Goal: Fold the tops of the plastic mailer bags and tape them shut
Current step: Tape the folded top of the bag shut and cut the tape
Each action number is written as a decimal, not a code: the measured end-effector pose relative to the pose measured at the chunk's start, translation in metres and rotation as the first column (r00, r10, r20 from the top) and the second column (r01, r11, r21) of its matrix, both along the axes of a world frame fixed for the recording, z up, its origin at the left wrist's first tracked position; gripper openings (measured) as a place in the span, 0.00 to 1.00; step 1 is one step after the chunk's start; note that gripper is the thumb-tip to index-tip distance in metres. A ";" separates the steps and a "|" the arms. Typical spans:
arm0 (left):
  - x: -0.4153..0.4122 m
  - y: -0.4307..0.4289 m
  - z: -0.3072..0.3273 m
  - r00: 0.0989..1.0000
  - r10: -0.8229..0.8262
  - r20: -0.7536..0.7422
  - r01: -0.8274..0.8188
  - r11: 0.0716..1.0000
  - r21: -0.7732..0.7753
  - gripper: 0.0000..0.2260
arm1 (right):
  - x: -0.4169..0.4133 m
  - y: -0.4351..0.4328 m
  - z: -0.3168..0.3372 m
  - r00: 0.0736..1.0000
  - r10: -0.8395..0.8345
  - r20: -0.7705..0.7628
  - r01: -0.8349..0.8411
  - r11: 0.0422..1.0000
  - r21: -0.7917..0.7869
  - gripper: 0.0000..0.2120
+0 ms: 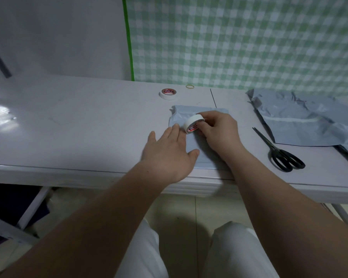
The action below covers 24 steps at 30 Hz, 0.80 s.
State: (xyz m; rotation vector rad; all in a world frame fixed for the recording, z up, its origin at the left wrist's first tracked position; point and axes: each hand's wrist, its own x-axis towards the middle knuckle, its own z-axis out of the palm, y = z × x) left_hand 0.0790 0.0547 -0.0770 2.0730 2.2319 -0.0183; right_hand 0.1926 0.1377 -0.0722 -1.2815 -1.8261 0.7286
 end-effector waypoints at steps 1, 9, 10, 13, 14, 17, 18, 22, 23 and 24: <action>0.000 0.000 0.001 1.000 0.001 -0.002 -0.001 1.000 -0.002 0.31 | -0.001 -0.002 0.000 1.000 -0.002 0.001 0.002 1.000 0.023 0.10; 0.002 -0.001 0.003 0.999 0.016 -0.033 -0.017 0.999 -0.032 0.31 | 0.001 -0.002 -0.001 0.985 -0.091 0.147 0.064 0.982 0.180 0.17; 0.002 -0.002 0.004 0.999 0.016 -0.033 -0.017 0.999 -0.032 0.31 | 0.003 -0.002 -0.002 0.981 -0.103 0.165 0.071 0.979 0.192 0.18; 0.003 -0.003 0.003 0.999 0.019 -0.031 -0.020 0.999 -0.027 0.34 | 0.009 -0.003 -0.002 0.963 -0.119 0.240 0.057 0.966 0.251 0.20; 0.003 -0.004 0.004 0.999 0.022 -0.032 -0.023 0.999 -0.030 0.36 | 0.011 -0.004 -0.003 0.958 -0.124 0.259 0.049 0.960 0.276 0.20; 0.005 -0.005 0.004 0.999 0.032 -0.031 -0.033 0.999 -0.042 0.39 | 0.014 -0.007 -0.005 0.941 -0.129 0.312 0.027 0.950 0.312 0.21; 0.005 -0.005 0.005 0.999 0.035 -0.029 -0.036 0.999 -0.041 0.39 | 0.015 -0.007 -0.006 0.937 -0.127 0.325 0.021 0.950 0.310 0.21; 0.006 -0.003 0.005 0.999 0.030 -0.043 -0.032 0.998 -0.049 0.37 | 0.017 -0.005 -0.006 0.939 -0.140 0.314 0.046 0.956 0.290 0.19; 0.007 -0.003 0.006 0.998 0.031 -0.047 -0.033 0.998 -0.052 0.36 | 0.018 -0.004 -0.007 0.943 -0.143 0.302 0.053 0.956 0.287 0.18; 0.007 -0.002 0.006 0.998 0.034 -0.049 -0.037 0.998 -0.052 0.36 | 0.019 -0.002 -0.008 0.947 -0.139 0.290 0.054 0.958 0.282 0.16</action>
